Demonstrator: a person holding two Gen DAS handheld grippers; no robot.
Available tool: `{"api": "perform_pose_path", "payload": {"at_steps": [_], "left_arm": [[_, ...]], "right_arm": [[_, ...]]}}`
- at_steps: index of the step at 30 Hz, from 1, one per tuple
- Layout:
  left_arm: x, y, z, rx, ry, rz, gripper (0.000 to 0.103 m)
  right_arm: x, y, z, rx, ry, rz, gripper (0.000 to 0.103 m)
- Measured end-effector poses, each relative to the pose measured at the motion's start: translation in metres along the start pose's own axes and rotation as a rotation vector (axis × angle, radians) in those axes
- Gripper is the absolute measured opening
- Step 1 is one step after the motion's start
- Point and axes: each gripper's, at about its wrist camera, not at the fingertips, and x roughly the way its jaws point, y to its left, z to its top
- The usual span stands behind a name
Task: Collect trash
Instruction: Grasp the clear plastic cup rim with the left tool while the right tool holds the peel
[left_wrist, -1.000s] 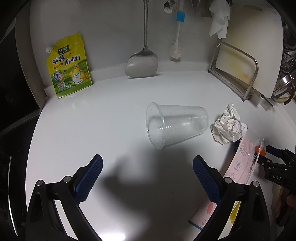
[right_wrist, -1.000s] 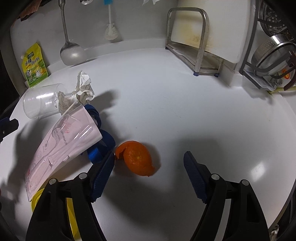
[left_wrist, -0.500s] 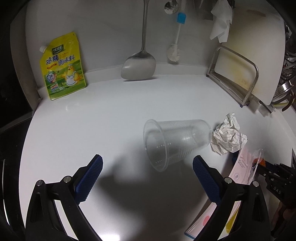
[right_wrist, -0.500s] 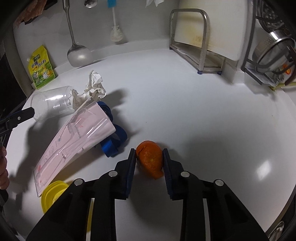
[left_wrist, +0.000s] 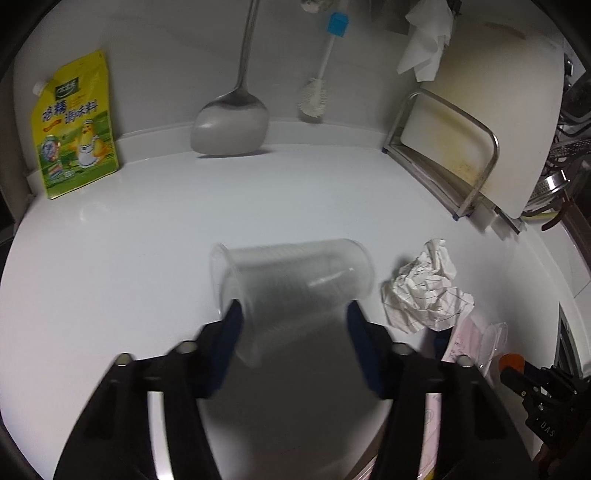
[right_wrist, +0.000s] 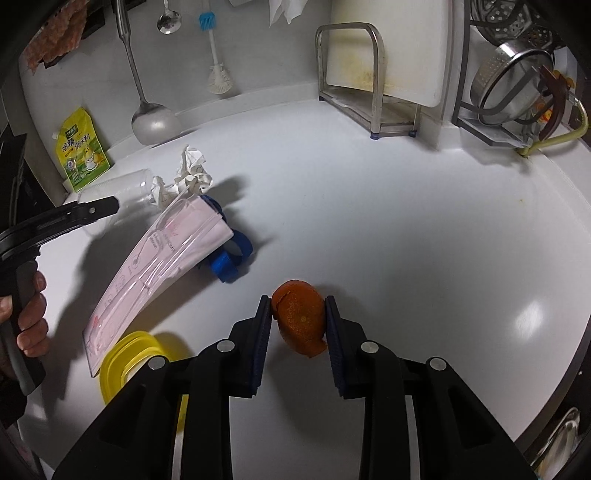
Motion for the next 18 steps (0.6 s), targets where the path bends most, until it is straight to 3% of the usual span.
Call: {"api": "perform_pose_path", "payload": {"at_steps": [1, 2, 3, 10, 18], "left_arm": [[0.002, -0.001, 0.001, 0.007, 0.003, -0.013, 0.028], [0.004, -0.003, 0.002, 0.012, 0.009, -0.029, 0.021], [0.005, -0.004, 0.004, 0.017, 0.012, -0.032, 0.005], [-0.006, -0.002, 0.006, 0.040, -0.010, -0.013, 0.005], [-0.046, -0.010, -0.012, 0.101, -0.034, 0.050, 0.005]], "right_arm": [[-0.001, 0.001, -0.002, 0.002, 0.000, 0.002, 0.028], [-0.001, 0.002, -0.002, 0.004, 0.001, 0.003, 0.028], [-0.001, 0.002, -0.004, 0.005, 0.001, 0.003, 0.028], [-0.006, 0.007, -0.008, 0.031, -0.008, 0.009, 0.028], [-0.024, 0.009, -0.014, 0.055, -0.018, 0.010, 0.028]]}}
